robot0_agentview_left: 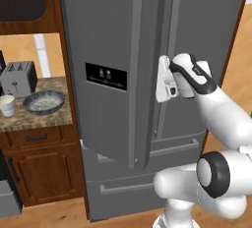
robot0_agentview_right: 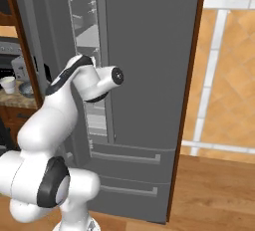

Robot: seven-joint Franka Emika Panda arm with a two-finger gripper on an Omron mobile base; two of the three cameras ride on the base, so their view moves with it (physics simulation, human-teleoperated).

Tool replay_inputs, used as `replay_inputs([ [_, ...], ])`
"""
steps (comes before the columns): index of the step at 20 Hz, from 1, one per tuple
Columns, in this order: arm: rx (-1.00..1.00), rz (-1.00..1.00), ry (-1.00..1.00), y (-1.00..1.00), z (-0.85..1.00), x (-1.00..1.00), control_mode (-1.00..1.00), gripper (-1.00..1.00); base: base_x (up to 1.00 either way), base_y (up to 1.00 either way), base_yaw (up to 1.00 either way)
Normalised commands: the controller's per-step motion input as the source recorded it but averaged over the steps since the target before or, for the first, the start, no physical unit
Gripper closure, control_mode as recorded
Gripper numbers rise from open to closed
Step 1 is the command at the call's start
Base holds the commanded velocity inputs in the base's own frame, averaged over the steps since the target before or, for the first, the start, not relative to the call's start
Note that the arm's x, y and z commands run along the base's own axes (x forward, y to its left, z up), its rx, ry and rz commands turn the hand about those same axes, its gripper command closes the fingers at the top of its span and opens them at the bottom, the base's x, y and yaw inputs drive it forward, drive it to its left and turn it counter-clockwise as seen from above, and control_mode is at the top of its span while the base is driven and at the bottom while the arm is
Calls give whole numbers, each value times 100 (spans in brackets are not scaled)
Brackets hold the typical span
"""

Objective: Grab a lemon wedge from the fridge and one ice cube from the ice bowl, and put them in the glass of lemonade.

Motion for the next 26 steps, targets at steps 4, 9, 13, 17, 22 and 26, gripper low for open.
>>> replay_inputs([
  [4,3,42,-1,100,-34,-65,-100,-100,0,0,0],
  [9,3,22,-10,100,-33,-89,-100,-100,0,0,0],
  [13,1,17,-8,100,-24,-83,-100,-100,0,0,0],
  [17,0,18,-1,100,-20,-66,-100,-100,0,0,0],
  [22,0,34,0,100,-14,-69,-100,-100,0,0,0],
  [26,0,48,4,100,-24,-62,-100,-100,0,0,0],
])
